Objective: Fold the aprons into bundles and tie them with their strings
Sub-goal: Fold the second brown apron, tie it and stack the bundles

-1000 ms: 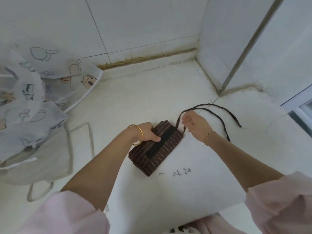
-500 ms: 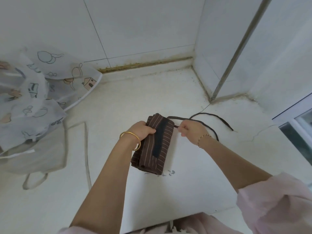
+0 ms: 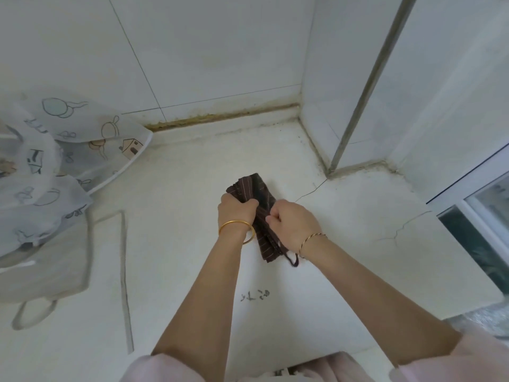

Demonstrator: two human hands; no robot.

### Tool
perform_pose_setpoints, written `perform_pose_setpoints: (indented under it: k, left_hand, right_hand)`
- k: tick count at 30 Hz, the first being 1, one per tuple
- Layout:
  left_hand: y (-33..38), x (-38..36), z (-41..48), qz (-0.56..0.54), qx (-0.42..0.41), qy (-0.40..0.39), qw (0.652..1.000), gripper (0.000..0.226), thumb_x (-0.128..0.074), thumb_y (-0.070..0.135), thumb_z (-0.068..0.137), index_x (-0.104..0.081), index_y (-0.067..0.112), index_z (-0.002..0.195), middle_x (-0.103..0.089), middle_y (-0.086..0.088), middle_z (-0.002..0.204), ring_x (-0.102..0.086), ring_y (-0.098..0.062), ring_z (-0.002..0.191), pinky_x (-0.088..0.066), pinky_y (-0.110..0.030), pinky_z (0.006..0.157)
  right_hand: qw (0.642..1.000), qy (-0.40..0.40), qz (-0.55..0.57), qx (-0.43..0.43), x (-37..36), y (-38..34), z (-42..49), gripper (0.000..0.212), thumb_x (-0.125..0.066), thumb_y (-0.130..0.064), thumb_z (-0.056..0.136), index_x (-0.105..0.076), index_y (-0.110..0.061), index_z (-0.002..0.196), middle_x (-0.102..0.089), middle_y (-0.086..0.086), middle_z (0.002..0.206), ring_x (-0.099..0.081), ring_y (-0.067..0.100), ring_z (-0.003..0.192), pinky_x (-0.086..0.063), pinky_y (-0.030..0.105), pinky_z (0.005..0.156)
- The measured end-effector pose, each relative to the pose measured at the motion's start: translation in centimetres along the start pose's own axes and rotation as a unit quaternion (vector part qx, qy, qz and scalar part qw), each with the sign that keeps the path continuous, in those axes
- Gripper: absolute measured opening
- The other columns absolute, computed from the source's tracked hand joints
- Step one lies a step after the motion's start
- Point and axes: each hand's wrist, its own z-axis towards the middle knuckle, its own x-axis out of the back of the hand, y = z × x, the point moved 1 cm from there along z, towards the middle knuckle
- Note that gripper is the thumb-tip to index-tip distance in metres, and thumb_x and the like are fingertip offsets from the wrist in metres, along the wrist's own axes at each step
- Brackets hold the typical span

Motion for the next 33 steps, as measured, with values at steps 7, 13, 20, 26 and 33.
perform_pose_setpoints:
  k: [7, 13, 20, 26, 33]
  left_hand:
    - [2.0, -0.1, 0.6, -0.125, 0.027, -0.032, 0.991, 0.040, -0.065, 0.017, 0.084, -0.045, 0.006, 0.116, -0.061, -0.016, 0.109, -0.062, -0.035, 0.097, -0.055, -0.049, 0.084]
    - [2.6, -0.6, 0.1, -0.035, -0.058, 0.015, 0.998, 0.038, -0.044, 0.022, 0.099, -0.029, 0.007, 0.131, -0.050, -0.007, 0.112, -0.052, -0.027, 0.099, -0.045, -0.037, 0.093]
    - [3.5, 1.0, 0.0, 0.076, -0.167, 0.041, 0.982, 0.023, -0.037, 0.022, 0.101, -0.030, 0.005, 0.115, -0.048, -0.005, 0.096, -0.048, -0.020, 0.084, -0.040, -0.028, 0.075]
    - [3.8, 4.3, 1.5, 0.182, -0.197, -0.024, 0.963, 0.030, -0.044, 0.027, 0.099, -0.039, 0.005, 0.118, -0.049, -0.005, 0.099, -0.050, -0.019, 0.084, -0.041, -0.026, 0.068]
    - [3.7, 6.8, 1.1, 0.259, -0.227, -0.173, 0.923, 0.027, -0.047, 0.035, 0.097, -0.043, 0.013, 0.111, -0.058, -0.003, 0.098, -0.056, -0.013, 0.080, -0.044, -0.018, 0.060]
  right_hand:
    - [0.989, 0.038, -0.127, 0.064, -2.0, -1.3, -1.0, 0.027, -0.035, -0.025, 0.102, -0.050, -0.008, 0.116, -0.064, 0.009, 0.108, -0.064, 0.029, 0.094, -0.046, 0.032, 0.071]
    - [0.963, 0.107, -0.210, 0.127, -5.6, -1.6, 0.2, 0.040, -0.093, -0.014, 0.022, -0.059, -0.013, 0.043, -0.048, -0.001, 0.036, -0.044, 0.015, 0.025, -0.035, 0.014, 0.032]
    - [0.983, 0.000, -0.055, 0.174, -3.4, -1.2, -1.0, 0.025, -0.047, -0.029, 0.096, -0.063, -0.014, 0.108, -0.067, 0.002, 0.096, -0.061, 0.015, 0.080, -0.051, 0.029, 0.073]
    - [0.898, 0.267, 0.348, -0.029, 0.6, 2.1, 2.0, 0.023, -0.045, -0.008, 0.088, -0.060, -0.017, 0.104, -0.064, -0.003, 0.091, -0.061, 0.019, 0.073, -0.054, 0.032, 0.070]
    - [0.923, -0.022, 0.385, 0.009, -1.1, 2.8, 7.9, 0.067, -0.067, -0.014, 0.083, -0.037, -0.024, 0.142, -0.038, -0.005, 0.147, -0.034, 0.014, 0.134, -0.031, 0.042, 0.112]
